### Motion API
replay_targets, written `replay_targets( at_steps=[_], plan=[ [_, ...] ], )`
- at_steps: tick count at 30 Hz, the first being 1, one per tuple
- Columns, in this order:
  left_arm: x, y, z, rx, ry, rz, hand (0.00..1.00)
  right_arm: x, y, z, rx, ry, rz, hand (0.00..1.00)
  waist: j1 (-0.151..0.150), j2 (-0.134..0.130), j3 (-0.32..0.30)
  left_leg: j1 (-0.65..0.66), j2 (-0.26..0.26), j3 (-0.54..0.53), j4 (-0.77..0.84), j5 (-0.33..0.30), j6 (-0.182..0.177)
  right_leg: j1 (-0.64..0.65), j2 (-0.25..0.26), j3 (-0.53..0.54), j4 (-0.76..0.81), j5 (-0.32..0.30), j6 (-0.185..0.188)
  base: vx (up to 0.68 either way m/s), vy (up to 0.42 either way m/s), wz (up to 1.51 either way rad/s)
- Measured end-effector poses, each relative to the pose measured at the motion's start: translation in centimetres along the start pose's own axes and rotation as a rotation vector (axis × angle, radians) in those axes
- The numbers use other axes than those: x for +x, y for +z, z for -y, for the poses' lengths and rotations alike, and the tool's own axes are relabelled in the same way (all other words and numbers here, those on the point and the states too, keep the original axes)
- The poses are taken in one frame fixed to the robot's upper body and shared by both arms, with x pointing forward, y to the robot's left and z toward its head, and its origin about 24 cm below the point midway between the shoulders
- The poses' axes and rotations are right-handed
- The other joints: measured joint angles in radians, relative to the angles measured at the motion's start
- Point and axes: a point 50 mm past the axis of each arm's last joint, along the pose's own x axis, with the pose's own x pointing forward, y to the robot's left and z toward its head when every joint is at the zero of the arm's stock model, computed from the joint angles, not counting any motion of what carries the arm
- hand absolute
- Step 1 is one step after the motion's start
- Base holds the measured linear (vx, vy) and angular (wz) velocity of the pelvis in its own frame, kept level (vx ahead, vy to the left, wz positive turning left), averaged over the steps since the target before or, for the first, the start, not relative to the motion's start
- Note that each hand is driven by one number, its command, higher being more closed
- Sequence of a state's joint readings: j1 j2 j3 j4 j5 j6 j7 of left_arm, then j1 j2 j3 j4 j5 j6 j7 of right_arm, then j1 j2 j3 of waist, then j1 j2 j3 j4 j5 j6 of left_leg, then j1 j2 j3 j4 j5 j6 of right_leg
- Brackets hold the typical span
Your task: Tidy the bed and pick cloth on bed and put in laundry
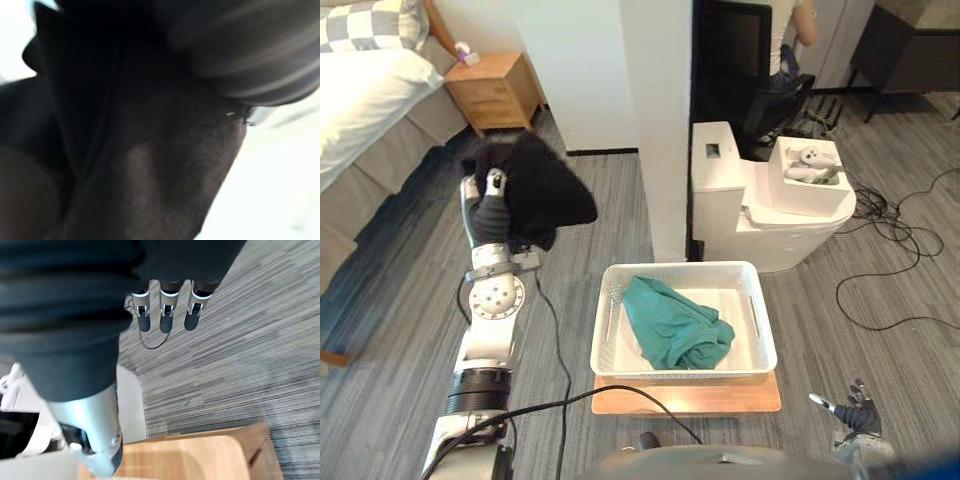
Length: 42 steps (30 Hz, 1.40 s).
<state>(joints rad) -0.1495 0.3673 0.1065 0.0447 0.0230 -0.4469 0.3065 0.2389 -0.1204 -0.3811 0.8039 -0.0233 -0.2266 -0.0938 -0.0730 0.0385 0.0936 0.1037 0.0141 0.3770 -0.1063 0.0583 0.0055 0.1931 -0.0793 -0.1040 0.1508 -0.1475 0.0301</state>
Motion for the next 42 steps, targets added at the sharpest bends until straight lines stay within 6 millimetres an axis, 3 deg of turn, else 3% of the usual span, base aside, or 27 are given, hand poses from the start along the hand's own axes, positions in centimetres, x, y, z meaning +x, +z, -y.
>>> replay_targets(
  at_steps=[5, 8, 10, 13, 14, 15, 16, 17, 19, 21, 25, 28, 36, 42],
  plan=[
    [-0.6, 4.7, 1.5, -0.059, -0.137, 0.301, 1.00, -0.7, -1.3, 0.5, -0.002, -0.017, -0.030, 0.00, 0.011, -0.009, -0.017, -0.018, 0.042, 0.021, 0.000, 0.043, -0.016, -0.017, 0.038, 0.026, -0.013, 0.016, -0.023, -0.07, -0.154, -0.05],
    [-0.6, 7.2, 1.9, -0.096, -0.188, 0.423, 1.00, -0.8, -1.3, 0.3, 0.004, -0.020, -0.021, 0.00, 0.012, 0.002, -0.049, -0.031, 0.065, 0.049, -0.001, 0.006, -0.015, -0.026, 0.059, 0.058, -0.049, 0.016, -0.024, -0.12, -0.070, -0.35],
    [-0.6, 7.4, 2.3, -0.113, -0.220, 0.429, 1.00, -0.9, -1.5, 0.0, 0.011, -0.016, -0.028, 0.00, 0.011, 0.001, -0.059, -0.037, 0.063, 0.056, -0.001, 0.014, -0.016, -0.026, 0.057, 0.070, -0.069, 0.016, -0.024, -0.13, -0.037, -0.27],
    [-0.4, 7.2, 3.0, -0.129, -0.261, 0.379, 1.00, -1.0, -1.8, -0.4, 0.018, -0.007, -0.044, 0.00, 0.006, -0.002, -0.061, -0.055, 0.054, 0.064, -0.001, 0.014, -0.016, -0.030, 0.048, 0.080, -0.107, 0.007, -0.027, -0.19, -0.034, -0.12],
    [-0.4, 7.0, 3.3, -0.159, -0.257, 0.343, 1.00, -1.0, -2.0, -0.3, 0.015, -0.007, -0.059, 0.00, 0.002, -0.002, -0.058, -0.065, 0.051, 0.077, -0.002, 0.002, -0.033, -0.034, 0.043, 0.076, -0.118, 0.001, -0.025, -0.19, -0.017, -0.09],
    [-0.5, 6.9, 3.5, -0.166, -0.261, 0.326, 1.00, -1.2, -2.4, -0.2, 0.015, -0.009, -0.075, 0.00, -0.002, -0.019, -0.063, -0.066, 0.036, 0.088, -0.001, -0.008, -0.044, -0.047, 0.028, 0.075, -0.128, 0.001, -0.027, -0.19, 0.016, 0.04],
    [-0.5, 6.7, 4.1, -0.179, -0.276, 0.301, 1.00, -1.5, -3.1, 0.0, 0.018, -0.017, -0.105, 0.00, -0.006, -0.032, -0.073, -0.073, 0.033, 0.097, 0.058, -0.007, -0.002, -0.048, 0.011, 0.071, -0.137, 0.005, -0.024, -0.11, 0.015, -0.04],
    [-0.6, 6.7, 4.6, -0.194, -0.295, 0.274, 1.00, -1.8, -3.8, 0.6, 0.017, -0.030, -0.135, 0.00, 0.002, -0.030, -0.082, -0.064, 0.040, 0.101, 0.155, -0.034, -0.005, -0.045, -0.004, 0.069, -0.137, 0.006, -0.015, -0.06, 0.012, -0.03],
    [-0.3, 6.8, 4.8, -0.204, -0.291, 0.265, 1.00, -1.9, -4.0, 1.1, 0.016, -0.040, -0.143, 0.00, -0.012, -0.001, -0.088, -0.038, 0.041, 0.100, 0.064, -0.043, -0.008, -0.050, 0.015, 0.065, -0.136, 0.008, -0.005, -0.03, 0.025, 0.05],
    [-0.2, 5.9, 4.8, -0.224, -0.285, 0.205, 1.00, -2.2, -4.7, 0.7, 0.026, -0.022, -0.172, 0.00, -0.021, -0.010, -0.096, -0.015, 0.020, 0.112, 0.000, -0.011, -0.005, -0.069, 0.005, 0.074, -0.122, 0.013, 0.014, -0.04, 0.105, -0.01],
    [0.0, 4.3, 4.7, -0.202, -0.263, 0.121, 1.00, -2.3, -4.8, 0.6, 0.036, -0.010, -0.177, 0.00, -0.024, -0.034, -0.096, -0.021, 0.003, 0.129, -0.001, -0.021, 0.009, -0.082, -0.009, 0.099, -0.114, 0.030, 0.032, 0.01, 0.086, -0.14],
    [0.3, 4.2, 4.7, -0.198, -0.230, 0.110, 1.00, -2.3, -4.8, 1.1, 0.052, -0.022, -0.176, 0.00, -0.037, -0.039, -0.099, -0.022, -0.007, 0.135, -0.001, -0.028, 0.018, -0.083, -0.014, 0.112, -0.113, 0.038, 0.032, 0.02, 0.039, -0.08],
    [2.8, 5.4, 5.0, -0.197, -0.191, 0.164, 1.00, -2.4, -5.0, 1.0, 0.053, -0.001, -0.183, 0.00, -0.056, -0.025, -0.100, -0.016, -0.006, 0.148, -0.001, -0.030, 0.020, -0.091, -0.012, 0.124, -0.100, 0.039, 0.033, -0.01, -0.010, -0.05],
    [2.9, 4.2, 5.1, -0.162, -0.215, 0.088, 1.00, -2.3, -5.0, 0.9, 0.054, 0.016, -0.183, 0.00, -0.073, -0.018, -0.104, -0.014, 0.004, 0.161, -0.001, -0.026, 0.015, -0.099, -0.007, 0.142, -0.095, 0.038, 0.030, -0.01, -0.011, -0.08]
  ],
)
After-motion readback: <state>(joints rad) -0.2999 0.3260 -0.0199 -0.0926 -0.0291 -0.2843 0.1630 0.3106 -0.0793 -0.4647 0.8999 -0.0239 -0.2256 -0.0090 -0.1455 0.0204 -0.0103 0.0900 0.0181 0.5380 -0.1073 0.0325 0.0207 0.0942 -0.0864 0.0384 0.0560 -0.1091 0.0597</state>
